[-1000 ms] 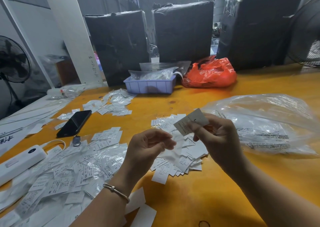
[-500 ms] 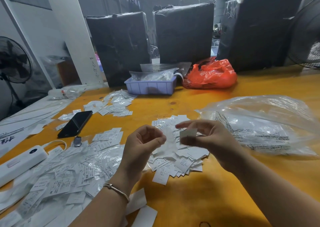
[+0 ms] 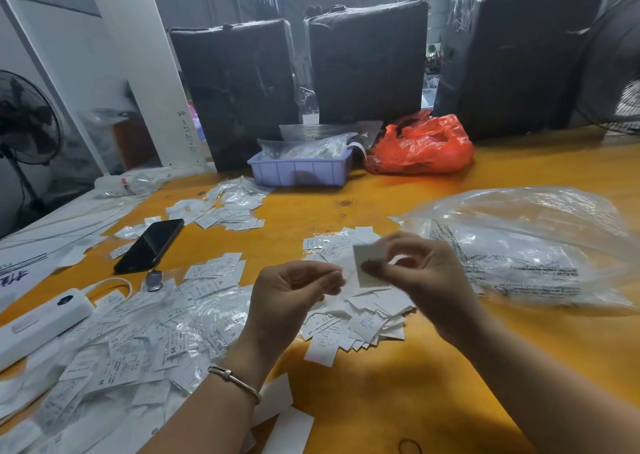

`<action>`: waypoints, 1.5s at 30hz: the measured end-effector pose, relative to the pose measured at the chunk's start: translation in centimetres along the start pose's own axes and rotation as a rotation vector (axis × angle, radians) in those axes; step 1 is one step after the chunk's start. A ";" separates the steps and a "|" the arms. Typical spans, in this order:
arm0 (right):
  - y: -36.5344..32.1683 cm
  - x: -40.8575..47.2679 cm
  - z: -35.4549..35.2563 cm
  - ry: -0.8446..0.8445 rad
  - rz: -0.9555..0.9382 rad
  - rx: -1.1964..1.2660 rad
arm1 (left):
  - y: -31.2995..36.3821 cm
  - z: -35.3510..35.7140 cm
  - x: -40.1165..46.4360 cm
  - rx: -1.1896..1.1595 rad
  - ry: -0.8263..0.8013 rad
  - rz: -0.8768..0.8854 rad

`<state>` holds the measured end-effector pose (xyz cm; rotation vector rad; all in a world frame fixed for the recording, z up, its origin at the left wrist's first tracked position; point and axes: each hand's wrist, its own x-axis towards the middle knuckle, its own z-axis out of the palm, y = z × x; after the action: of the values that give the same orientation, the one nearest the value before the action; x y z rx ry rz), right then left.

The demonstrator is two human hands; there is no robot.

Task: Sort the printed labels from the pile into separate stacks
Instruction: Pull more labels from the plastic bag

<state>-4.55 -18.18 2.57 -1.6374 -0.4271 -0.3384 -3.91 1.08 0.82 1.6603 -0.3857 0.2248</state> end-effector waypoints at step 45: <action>-0.2 0.1 -0.6 0.055 -0.201 -0.366 | -0.1 0.2 -0.1 0.110 -0.142 0.013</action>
<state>-4.54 -18.78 2.88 -1.9395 -0.5118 -0.6409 -3.96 0.92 0.63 1.7880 -0.4985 0.1405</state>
